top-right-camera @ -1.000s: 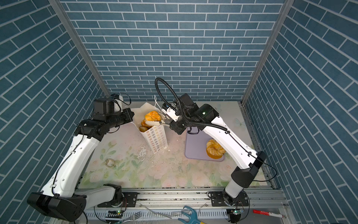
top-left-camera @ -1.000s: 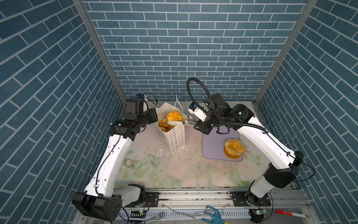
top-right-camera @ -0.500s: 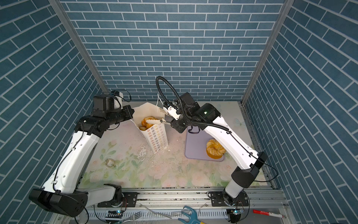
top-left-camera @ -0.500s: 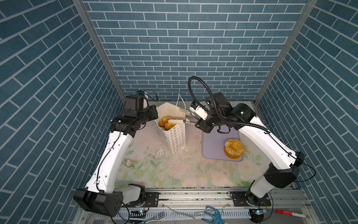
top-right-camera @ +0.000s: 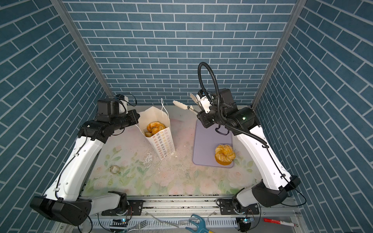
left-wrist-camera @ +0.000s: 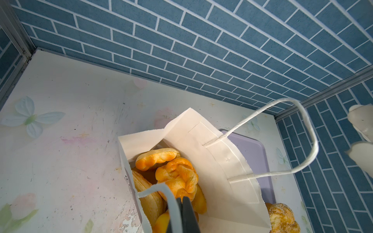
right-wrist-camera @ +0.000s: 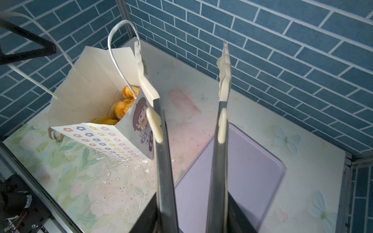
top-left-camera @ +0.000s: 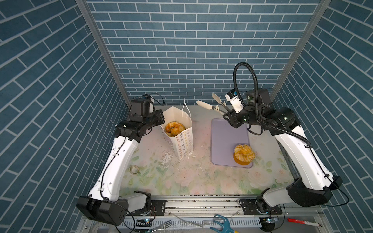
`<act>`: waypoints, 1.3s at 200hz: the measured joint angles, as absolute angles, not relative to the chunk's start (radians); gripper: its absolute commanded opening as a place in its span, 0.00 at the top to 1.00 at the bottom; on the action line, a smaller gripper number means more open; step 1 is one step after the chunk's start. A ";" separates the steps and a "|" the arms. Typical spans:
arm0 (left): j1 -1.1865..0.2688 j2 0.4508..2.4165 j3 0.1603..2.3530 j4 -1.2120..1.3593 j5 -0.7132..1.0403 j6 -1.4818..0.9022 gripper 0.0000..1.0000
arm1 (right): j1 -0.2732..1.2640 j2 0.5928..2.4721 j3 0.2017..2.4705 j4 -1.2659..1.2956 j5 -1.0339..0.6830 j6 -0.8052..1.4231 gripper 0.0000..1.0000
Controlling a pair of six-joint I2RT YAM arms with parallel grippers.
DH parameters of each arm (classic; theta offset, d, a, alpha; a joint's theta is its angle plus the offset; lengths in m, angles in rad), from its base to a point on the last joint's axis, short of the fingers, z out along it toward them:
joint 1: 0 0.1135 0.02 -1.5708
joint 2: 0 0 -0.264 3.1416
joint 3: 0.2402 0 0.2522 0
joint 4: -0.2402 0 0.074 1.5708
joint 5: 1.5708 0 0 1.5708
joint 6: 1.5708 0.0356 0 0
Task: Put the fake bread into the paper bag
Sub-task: 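Swing the empty tongs back over the sugar-coated bun, right gripper, then lower the tongs onto the sugar-coated bun, close and lift it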
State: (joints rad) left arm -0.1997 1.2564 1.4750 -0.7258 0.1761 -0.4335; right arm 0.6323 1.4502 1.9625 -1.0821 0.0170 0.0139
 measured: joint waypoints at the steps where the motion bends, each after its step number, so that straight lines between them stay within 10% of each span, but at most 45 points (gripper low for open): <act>1: -0.200 1.256 1.475 -0.725 0.176 -0.433 1.00 | 0.631 1.450 1.963 -1.083 0.018 0.015 0.54; 260: -0.200 1.250 1.457 -0.721 0.173 -0.432 1.00 | 0.361 1.353 1.470 -1.377 0.087 0.319 0.53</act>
